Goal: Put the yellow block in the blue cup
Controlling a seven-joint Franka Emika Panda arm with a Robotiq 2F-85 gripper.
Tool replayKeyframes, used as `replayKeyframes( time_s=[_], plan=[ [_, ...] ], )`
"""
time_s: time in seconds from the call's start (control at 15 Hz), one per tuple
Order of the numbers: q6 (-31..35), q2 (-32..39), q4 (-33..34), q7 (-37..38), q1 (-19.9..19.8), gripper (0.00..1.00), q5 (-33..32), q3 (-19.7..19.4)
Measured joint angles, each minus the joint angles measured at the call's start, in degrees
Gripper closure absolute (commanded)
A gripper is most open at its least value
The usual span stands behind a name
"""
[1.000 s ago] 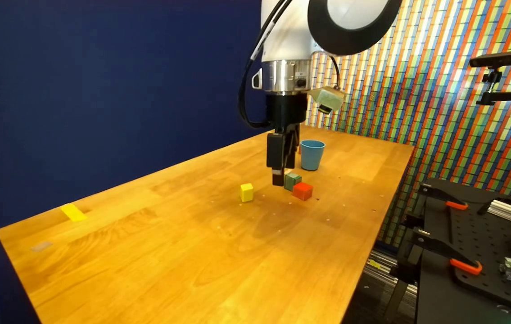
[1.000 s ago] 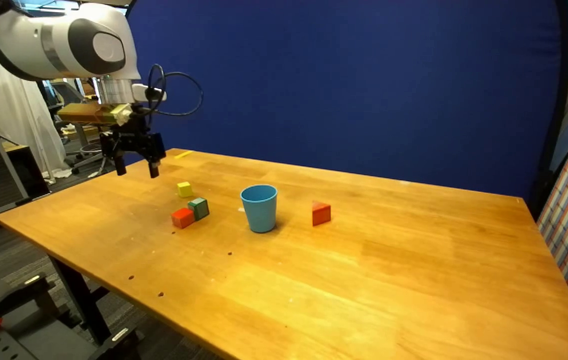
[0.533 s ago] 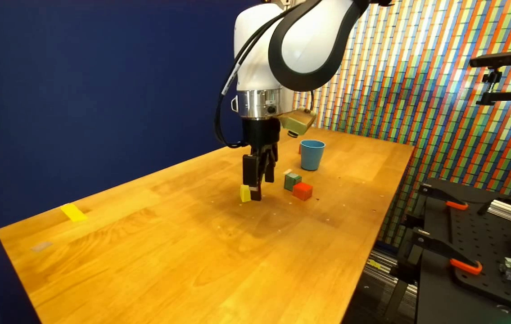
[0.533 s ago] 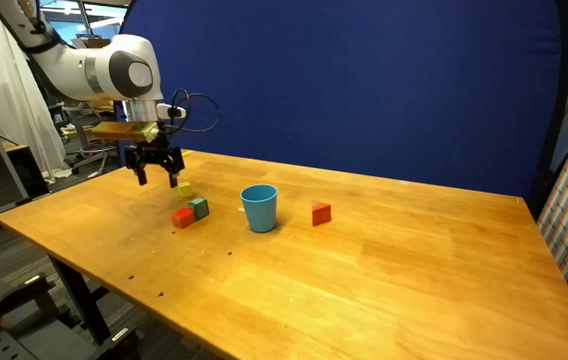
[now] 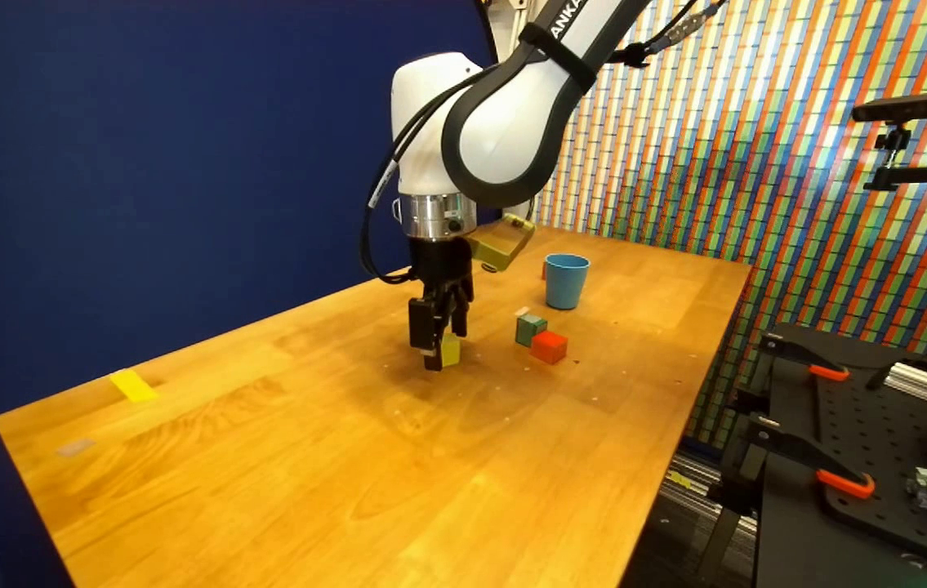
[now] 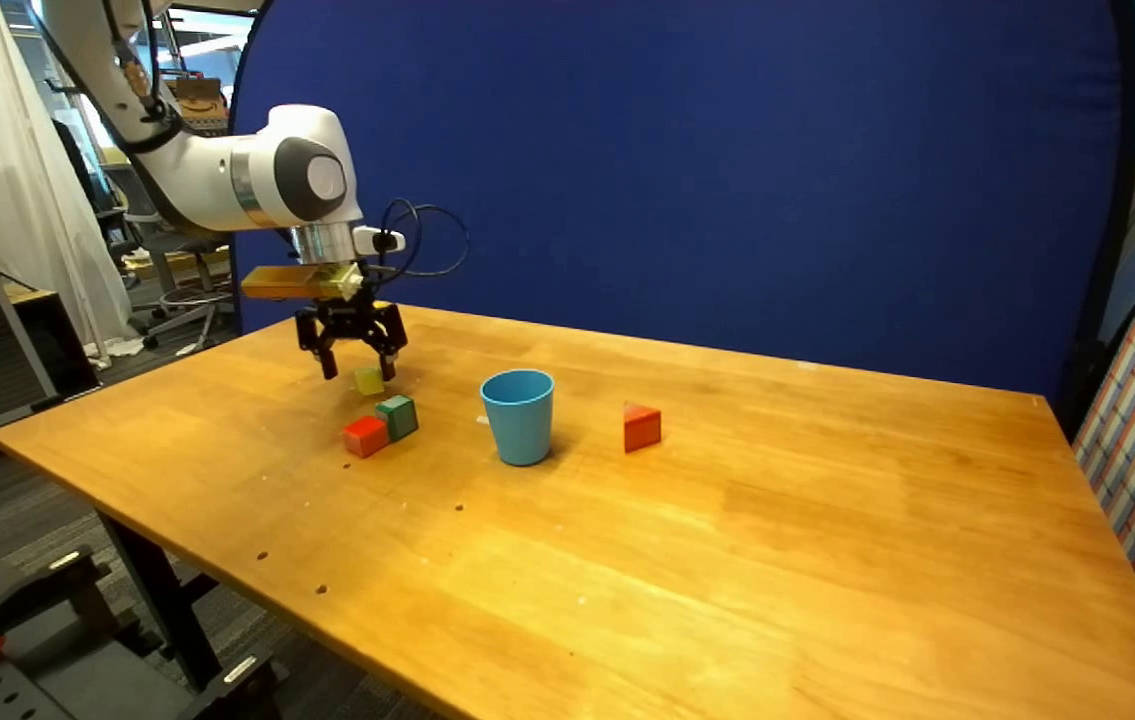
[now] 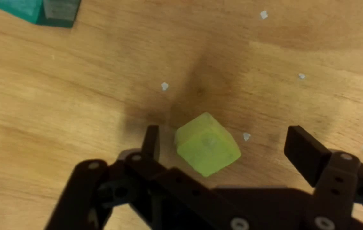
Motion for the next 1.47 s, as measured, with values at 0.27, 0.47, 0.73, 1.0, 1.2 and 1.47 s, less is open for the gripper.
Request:
replayKeyframes(
  time_s=[0.27, 0.47, 0.73, 1.0, 1.2, 1.47],
  plan=[
    [-0.21, 2.90, 3.25, 0.01, 0.79, 0.51, -1.03, -1.54],
    [-1.77, 2.48, 3.74, 0.38, 1.10, 0.73, -1.04, -1.75],
    [-7.27, -1.11, 2.12, 2.42, 1.34, 0.79, -1.35, -3.06],
    [-13.59, -9.50, -1.60, 7.19, 1.39, 0.79, -4.88, -4.53],
    [-17.03, -16.46, -4.16, 12.48, 1.35, 0.79, -9.74, -5.94],
    [-18.13, -21.35, -7.00, 18.59, -0.84, 0.79, -14.15, -7.88]
  ],
)
